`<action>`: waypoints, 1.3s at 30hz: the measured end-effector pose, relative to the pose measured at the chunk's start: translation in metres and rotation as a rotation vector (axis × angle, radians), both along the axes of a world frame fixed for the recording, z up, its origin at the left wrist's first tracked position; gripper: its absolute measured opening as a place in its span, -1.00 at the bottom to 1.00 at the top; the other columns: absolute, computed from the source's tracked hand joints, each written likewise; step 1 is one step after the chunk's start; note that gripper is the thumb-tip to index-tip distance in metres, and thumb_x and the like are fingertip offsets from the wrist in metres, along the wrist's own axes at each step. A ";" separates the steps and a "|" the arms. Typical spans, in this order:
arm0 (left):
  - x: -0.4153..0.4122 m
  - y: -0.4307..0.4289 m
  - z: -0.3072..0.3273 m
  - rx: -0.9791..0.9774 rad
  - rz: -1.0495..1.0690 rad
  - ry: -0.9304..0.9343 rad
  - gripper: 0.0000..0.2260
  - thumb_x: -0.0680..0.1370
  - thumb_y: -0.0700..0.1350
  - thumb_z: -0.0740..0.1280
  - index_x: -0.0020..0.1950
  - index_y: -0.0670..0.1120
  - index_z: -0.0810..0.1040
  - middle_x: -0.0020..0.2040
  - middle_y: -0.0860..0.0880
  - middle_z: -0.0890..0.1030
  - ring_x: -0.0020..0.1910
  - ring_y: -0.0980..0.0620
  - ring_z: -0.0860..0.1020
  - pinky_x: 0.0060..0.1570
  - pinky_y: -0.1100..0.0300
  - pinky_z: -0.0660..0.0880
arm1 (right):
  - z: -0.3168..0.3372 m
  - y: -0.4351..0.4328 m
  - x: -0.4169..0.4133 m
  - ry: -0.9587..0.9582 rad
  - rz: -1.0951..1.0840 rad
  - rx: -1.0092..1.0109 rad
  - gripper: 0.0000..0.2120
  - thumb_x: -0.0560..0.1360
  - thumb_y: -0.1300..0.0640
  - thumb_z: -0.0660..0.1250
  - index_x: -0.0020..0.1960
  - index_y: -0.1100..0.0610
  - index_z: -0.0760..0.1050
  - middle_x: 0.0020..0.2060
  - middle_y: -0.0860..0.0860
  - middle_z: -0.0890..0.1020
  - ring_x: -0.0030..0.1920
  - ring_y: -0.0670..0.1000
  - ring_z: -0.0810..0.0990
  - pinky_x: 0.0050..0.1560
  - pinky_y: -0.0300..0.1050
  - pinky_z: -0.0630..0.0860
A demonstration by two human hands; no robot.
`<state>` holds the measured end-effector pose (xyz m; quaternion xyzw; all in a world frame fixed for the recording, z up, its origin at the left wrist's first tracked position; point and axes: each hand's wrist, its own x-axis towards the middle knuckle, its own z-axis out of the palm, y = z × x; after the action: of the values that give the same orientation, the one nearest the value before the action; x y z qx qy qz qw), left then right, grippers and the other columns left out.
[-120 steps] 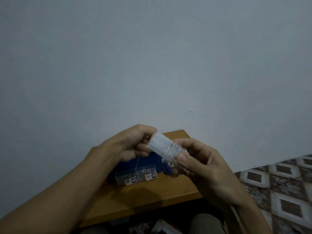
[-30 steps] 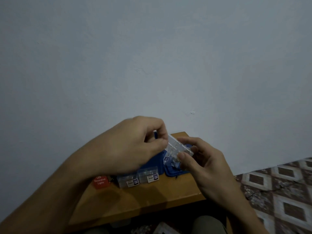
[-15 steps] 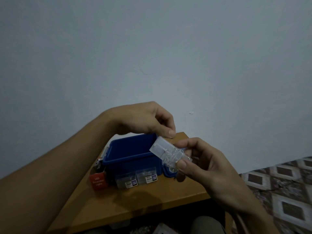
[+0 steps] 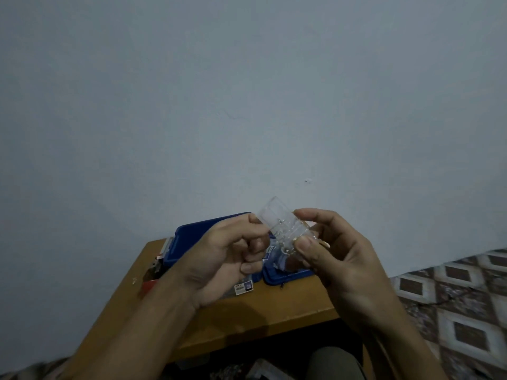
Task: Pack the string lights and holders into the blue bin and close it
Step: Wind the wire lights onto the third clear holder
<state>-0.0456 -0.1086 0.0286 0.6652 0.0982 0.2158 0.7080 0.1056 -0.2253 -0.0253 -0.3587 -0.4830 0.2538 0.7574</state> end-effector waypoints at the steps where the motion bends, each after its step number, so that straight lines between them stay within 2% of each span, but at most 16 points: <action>1: 0.000 -0.004 -0.001 0.011 0.060 -0.014 -0.69 0.37 -0.09 0.48 -0.03 -0.16 0.45 -0.34 -0.01 0.37 -0.36 0.08 0.24 -0.37 0.19 0.15 | 0.000 0.000 -0.003 -0.030 -0.039 -0.003 -0.73 0.47 0.15 0.44 0.16 -0.01 0.62 -0.20 0.13 0.56 -0.19 0.13 0.68 -0.07 -0.04 0.63; 2: 0.000 -0.007 -0.002 0.034 0.124 -0.022 -0.70 0.38 -0.08 0.51 -0.09 -0.16 0.45 -0.34 -0.01 0.36 -0.36 0.08 0.25 -0.37 0.19 0.15 | 0.001 0.000 -0.006 -0.069 -0.084 -0.005 -0.73 0.48 0.15 0.42 0.16 -0.02 0.61 -0.21 0.12 0.56 -0.18 0.11 0.68 -0.08 -0.05 0.64; 4: 0.001 -0.012 0.000 0.101 0.247 -0.022 -0.68 0.42 -0.07 0.55 -0.04 -0.21 0.51 -0.34 0.00 0.36 -0.37 0.10 0.26 -0.40 0.21 0.18 | 0.000 0.000 -0.012 -0.149 -0.173 -0.010 -0.72 0.49 0.12 0.39 0.18 -0.06 0.59 -0.22 0.05 0.59 -0.16 0.08 0.69 -0.08 -0.06 0.65; 7: -0.001 -0.015 0.003 0.242 0.369 0.010 -0.66 0.42 0.01 0.46 -0.02 -0.26 0.59 -0.38 0.02 0.38 -0.39 0.11 0.28 -0.39 0.23 0.22 | -0.003 0.004 -0.017 -0.222 -0.221 -0.003 -0.68 0.53 0.14 0.38 0.25 -0.12 0.57 -0.22 -0.09 0.61 -0.12 0.05 0.67 -0.04 -0.07 0.66; 9: -0.003 -0.017 0.004 0.359 0.410 0.039 -0.69 0.48 0.02 0.41 0.01 -0.22 0.63 -0.42 0.04 0.44 -0.43 0.13 0.32 -0.41 0.27 0.28 | -0.004 0.007 -0.017 -0.237 -0.221 0.000 -0.64 0.56 0.19 0.37 0.29 -0.13 0.57 -0.21 -0.15 0.62 -0.10 0.05 0.65 0.00 -0.09 0.66; 12: -0.004 -0.019 0.003 0.555 0.482 0.086 -0.74 0.54 0.04 0.33 0.02 -0.12 0.66 -0.39 0.03 0.58 -0.42 0.22 0.47 -0.39 0.36 0.39 | -0.007 0.010 -0.015 -0.291 -0.255 -0.011 -0.61 0.57 0.16 0.36 0.33 -0.18 0.54 -0.22 -0.25 0.60 -0.10 0.05 0.63 0.01 0.03 0.67; 15: -0.005 -0.022 0.005 0.673 0.544 0.143 -0.67 0.50 0.14 0.29 -0.03 -0.09 0.66 -0.38 0.07 0.56 -0.43 0.25 0.44 -0.39 0.39 0.38 | -0.009 0.010 -0.013 -0.321 -0.260 -0.031 -0.61 0.57 0.10 0.36 0.34 -0.22 0.52 -0.11 -0.11 0.67 -0.05 0.10 0.65 0.01 0.10 0.65; 18: -0.005 -0.020 0.005 0.696 0.578 0.195 -0.65 0.49 0.17 0.31 -0.08 -0.10 0.67 -0.25 -0.18 0.62 -0.38 0.14 0.45 -0.40 0.35 0.37 | -0.009 0.009 -0.011 -0.334 -0.261 -0.052 -0.62 0.57 0.10 0.35 0.33 -0.22 0.52 -0.07 -0.04 0.68 -0.05 0.10 0.65 -0.02 0.10 0.64; 20: -0.005 -0.020 0.004 0.709 0.602 0.222 -0.70 0.55 0.11 0.33 -0.11 -0.10 0.67 -0.22 -0.22 0.62 -0.42 0.16 0.42 -0.43 0.39 0.34 | -0.009 0.010 -0.010 -0.353 -0.260 -0.068 -0.63 0.58 0.11 0.35 0.31 -0.24 0.53 -0.11 0.01 0.66 -0.08 0.13 0.65 -0.07 0.15 0.64; 22: -0.005 -0.020 0.003 0.712 0.619 0.235 -0.71 0.57 0.08 0.32 -0.14 -0.11 0.65 -0.34 -0.17 0.58 -0.51 0.23 0.37 -0.48 0.43 0.30 | -0.010 0.010 -0.009 -0.367 -0.258 -0.089 -0.65 0.59 0.10 0.35 0.29 -0.26 0.53 -0.15 0.03 0.63 -0.11 0.16 0.64 -0.12 0.20 0.62; 25: -0.005 -0.022 0.002 0.687 0.641 0.256 -0.71 0.58 0.07 0.32 -0.19 -0.11 0.62 -0.48 0.07 0.49 -0.57 0.24 0.36 -0.52 0.44 0.28 | -0.012 0.012 -0.009 -0.380 -0.262 -0.103 -0.66 0.59 0.07 0.34 0.29 -0.27 0.52 -0.16 0.04 0.62 -0.13 0.15 0.64 -0.13 0.20 0.62; 29: -0.004 -0.022 0.003 0.600 0.629 0.265 -0.68 0.58 0.11 0.33 -0.20 -0.10 0.61 -0.49 0.08 0.43 -0.53 0.20 0.33 -0.48 0.40 0.28 | -0.013 0.013 -0.009 -0.385 -0.273 -0.108 -0.65 0.58 0.05 0.34 0.30 -0.27 0.51 -0.17 0.03 0.62 -0.13 0.14 0.64 -0.12 0.21 0.62; 32: -0.004 -0.020 0.004 0.553 0.590 0.291 -0.68 0.57 0.12 0.33 -0.29 -0.04 0.59 -0.46 0.07 0.43 -0.48 0.19 0.37 -0.34 0.25 0.33 | -0.014 0.014 -0.008 -0.380 -0.250 -0.119 -0.63 0.59 0.07 0.34 0.33 -0.25 0.50 -0.10 0.01 0.66 -0.08 0.11 0.66 -0.09 0.18 0.64; 34: -0.004 -0.020 0.005 0.535 0.581 0.297 -0.69 0.57 0.10 0.34 -0.30 -0.04 0.59 -0.48 0.10 0.44 -0.49 0.21 0.38 -0.32 0.20 0.33 | -0.014 0.014 -0.007 -0.384 -0.235 -0.132 -0.62 0.60 0.09 0.34 0.35 -0.24 0.50 -0.06 0.00 0.68 -0.06 0.08 0.66 -0.07 0.15 0.64; 37: -0.005 -0.023 0.005 0.565 0.577 0.306 -0.71 0.59 0.08 0.32 -0.22 -0.07 0.61 -0.52 0.16 0.47 -0.52 0.28 0.41 -0.41 0.36 0.35 | -0.014 0.015 -0.006 -0.406 -0.244 -0.149 -0.62 0.60 0.09 0.33 0.35 -0.25 0.50 -0.10 0.02 0.67 -0.11 0.10 0.64 -0.11 0.17 0.62; 39: -0.006 -0.024 0.004 0.588 0.588 0.323 -0.69 0.59 0.10 0.32 -0.22 -0.07 0.62 -0.51 0.15 0.47 -0.52 0.27 0.40 -0.45 0.40 0.33 | -0.015 0.015 -0.007 -0.401 -0.246 -0.150 -0.63 0.60 0.08 0.33 0.34 -0.25 0.50 -0.06 0.03 0.67 -0.07 0.10 0.65 -0.09 0.18 0.63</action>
<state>-0.0511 -0.1329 0.0330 0.8072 0.3270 0.3201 0.3730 0.0989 -0.2099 -0.0401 -0.5132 -0.5561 0.1188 0.6429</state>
